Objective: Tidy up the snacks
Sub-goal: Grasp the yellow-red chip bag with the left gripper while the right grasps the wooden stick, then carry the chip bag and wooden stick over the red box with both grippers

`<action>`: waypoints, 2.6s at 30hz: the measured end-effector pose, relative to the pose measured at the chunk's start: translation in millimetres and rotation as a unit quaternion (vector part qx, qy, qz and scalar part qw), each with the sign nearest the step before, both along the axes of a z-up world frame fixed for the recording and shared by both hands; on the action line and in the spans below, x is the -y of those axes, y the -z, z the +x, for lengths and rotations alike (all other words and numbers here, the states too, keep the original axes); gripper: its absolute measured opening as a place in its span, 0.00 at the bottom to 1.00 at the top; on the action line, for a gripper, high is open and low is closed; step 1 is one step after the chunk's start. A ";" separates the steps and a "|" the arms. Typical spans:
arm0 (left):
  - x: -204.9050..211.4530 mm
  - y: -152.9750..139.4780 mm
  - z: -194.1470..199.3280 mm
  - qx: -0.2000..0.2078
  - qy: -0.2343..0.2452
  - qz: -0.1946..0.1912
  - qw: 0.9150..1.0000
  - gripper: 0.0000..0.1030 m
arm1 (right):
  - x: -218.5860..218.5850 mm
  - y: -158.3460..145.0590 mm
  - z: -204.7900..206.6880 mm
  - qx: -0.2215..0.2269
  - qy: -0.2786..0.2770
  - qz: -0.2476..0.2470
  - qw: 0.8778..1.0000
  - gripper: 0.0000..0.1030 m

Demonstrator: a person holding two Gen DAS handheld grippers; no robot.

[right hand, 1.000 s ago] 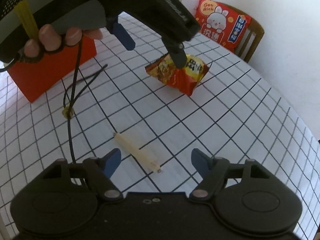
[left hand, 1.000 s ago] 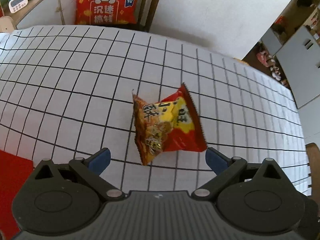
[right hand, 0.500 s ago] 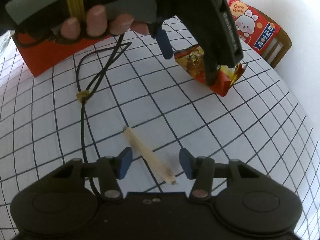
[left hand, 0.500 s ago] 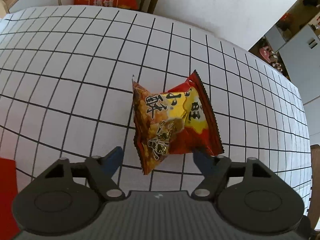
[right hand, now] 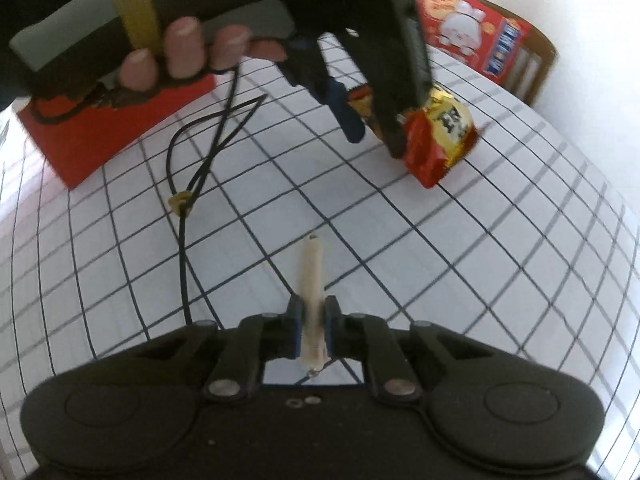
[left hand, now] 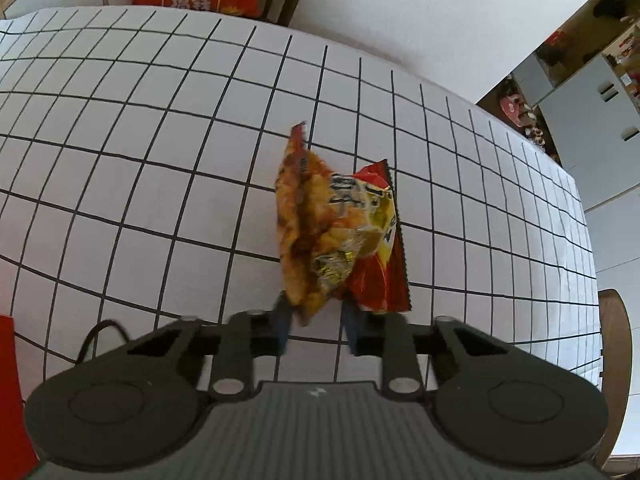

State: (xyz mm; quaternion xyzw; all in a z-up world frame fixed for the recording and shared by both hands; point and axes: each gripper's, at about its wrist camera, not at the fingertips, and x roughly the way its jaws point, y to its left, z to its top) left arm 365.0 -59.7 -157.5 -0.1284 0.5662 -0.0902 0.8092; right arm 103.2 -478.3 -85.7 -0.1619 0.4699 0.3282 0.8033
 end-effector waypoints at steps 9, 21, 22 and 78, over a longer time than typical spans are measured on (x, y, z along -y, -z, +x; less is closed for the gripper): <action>-9.8 -19.4 -20.2 0.003 0.002 0.001 1.000 0.13 | 28.5 -15.4 -16.8 -0.015 0.097 0.068 0.993 0.08; -9.5 -52.9 -21.3 0.040 -0.026 -0.008 0.999 0.74 | 56.3 -30.8 -26.0 -0.030 0.138 0.140 0.980 0.09; -8.6 -50.5 -14.9 0.031 -0.035 -0.010 0.999 0.74 | 56.6 -31.0 -26.0 -0.030 0.139 0.141 0.980 0.09; -18.7 -71.8 -71.1 0.051 -0.079 0.009 0.996 0.48 | 50.9 -59.1 -42.5 -0.024 0.174 0.150 0.973 0.09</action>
